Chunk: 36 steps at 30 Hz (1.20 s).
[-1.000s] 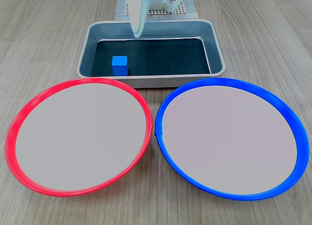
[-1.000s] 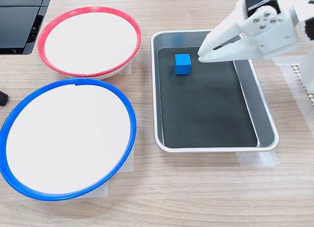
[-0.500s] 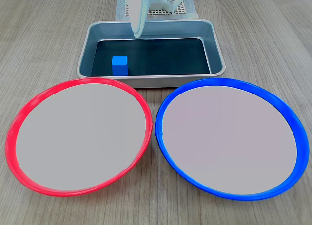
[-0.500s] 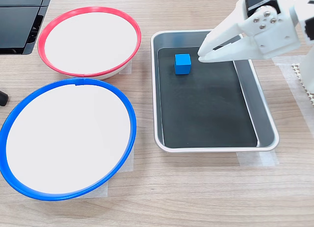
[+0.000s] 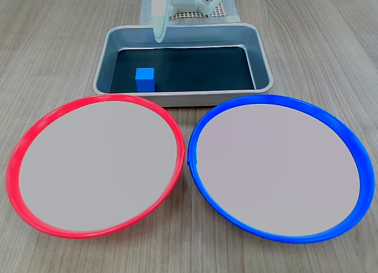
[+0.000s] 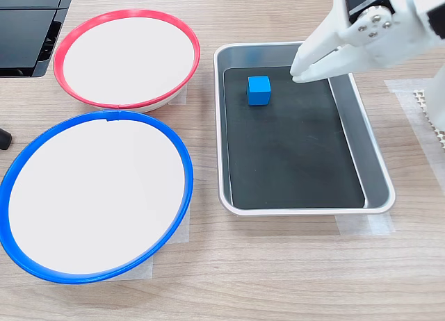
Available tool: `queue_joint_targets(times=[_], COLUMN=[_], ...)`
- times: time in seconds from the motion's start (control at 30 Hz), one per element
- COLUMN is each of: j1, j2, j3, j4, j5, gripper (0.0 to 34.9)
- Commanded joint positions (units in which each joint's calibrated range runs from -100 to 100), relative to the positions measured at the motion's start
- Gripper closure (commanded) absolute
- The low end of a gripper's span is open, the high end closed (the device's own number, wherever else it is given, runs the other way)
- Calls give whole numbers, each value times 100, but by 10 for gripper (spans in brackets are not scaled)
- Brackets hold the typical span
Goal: Move a blue block from tray to blue dish
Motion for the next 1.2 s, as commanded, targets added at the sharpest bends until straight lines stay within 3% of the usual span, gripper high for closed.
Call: queue_joint_targets(times=[0.0,0.17,0.2,0.27,0.43,0.6,0.97,1.17], j1=[339,480,499,527,574,716,367,499], j2=[2474,4180,4376,4717,5366,5869,6440,6611], j3=[-2052,-3299,-3417,-3481,-3499,-3636,-4155,-4046], j4=[401,203,79,-243,-416,-317,-243,-251], j5=[1001,2276,2486,2867,3204,3570,4713,5153], gripper=[344,251,246,185,181,143,172,212])
